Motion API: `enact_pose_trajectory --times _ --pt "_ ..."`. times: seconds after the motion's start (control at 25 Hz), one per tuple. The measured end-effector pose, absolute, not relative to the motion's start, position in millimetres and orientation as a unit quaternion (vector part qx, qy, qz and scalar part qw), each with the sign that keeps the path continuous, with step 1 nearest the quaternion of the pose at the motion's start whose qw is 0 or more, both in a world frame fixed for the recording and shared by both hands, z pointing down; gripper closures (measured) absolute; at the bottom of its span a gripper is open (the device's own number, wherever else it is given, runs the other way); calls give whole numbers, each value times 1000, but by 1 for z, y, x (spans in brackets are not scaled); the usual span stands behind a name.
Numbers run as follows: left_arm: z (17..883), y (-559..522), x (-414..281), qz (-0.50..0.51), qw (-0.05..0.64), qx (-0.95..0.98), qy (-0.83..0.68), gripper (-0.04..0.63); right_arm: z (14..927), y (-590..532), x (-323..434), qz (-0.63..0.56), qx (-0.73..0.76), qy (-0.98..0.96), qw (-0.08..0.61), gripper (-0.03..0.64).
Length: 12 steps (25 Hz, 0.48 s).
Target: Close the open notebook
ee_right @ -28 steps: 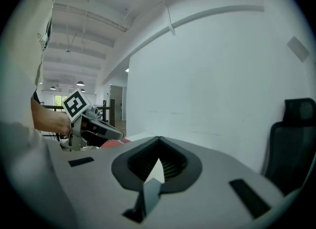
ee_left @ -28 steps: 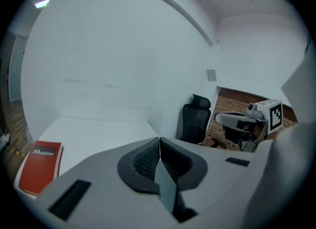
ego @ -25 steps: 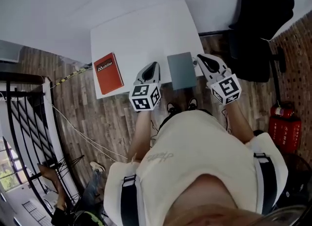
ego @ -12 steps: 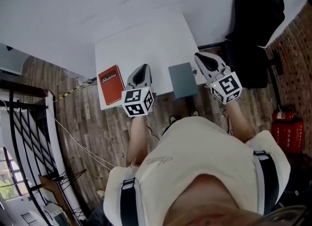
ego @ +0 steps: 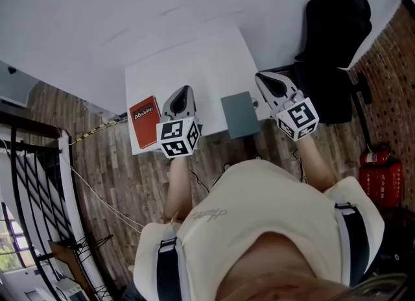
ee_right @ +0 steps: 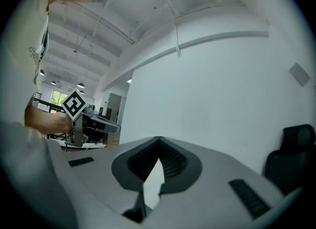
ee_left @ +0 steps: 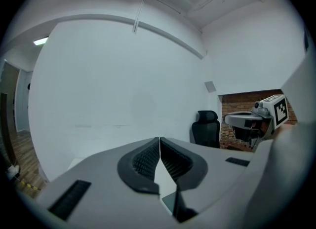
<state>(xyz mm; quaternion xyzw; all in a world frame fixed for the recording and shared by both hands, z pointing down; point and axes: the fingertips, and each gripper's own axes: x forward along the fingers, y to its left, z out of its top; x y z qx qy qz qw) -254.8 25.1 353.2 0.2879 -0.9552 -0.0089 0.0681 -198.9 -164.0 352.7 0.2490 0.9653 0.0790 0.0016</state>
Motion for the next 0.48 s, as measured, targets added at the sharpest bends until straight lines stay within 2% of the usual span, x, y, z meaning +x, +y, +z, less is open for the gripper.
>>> enact_pose_trajectory --times 0.48 --pt "380 27 -258 -25 94 287 -953 574 365 -160 -207 65 248 966 -13 614"
